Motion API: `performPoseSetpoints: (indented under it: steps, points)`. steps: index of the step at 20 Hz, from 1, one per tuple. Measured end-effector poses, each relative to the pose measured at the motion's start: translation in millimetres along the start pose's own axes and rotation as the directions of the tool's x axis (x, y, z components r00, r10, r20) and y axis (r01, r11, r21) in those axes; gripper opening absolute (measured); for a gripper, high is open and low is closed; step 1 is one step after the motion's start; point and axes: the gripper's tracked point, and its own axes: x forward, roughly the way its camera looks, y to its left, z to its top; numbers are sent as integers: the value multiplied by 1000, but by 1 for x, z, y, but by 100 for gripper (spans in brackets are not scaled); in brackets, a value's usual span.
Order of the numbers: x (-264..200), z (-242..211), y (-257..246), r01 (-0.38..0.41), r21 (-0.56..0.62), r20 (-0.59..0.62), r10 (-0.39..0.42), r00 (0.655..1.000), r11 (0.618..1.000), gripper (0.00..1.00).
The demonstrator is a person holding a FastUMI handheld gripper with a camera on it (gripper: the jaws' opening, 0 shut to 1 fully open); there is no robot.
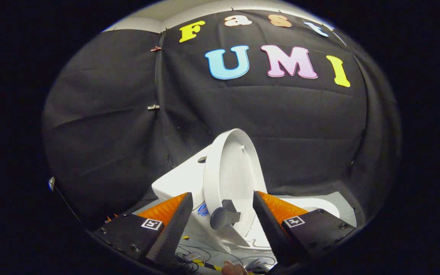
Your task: Open the toilet lid.
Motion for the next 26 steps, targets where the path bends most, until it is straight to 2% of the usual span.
performPoseSetpoints:
  steps: [6,13,20,26]
  points:
    - [-52,74,-22,40,-33,154,-35,987,999,98]
    - [-129,144,-63,109,-20,317,-97,944,994,98]
    - [-209,177,-116,221,0,442,-198,875,975,97]
    - [-258,181,-152,321,-3,490,-279,826,947,97]
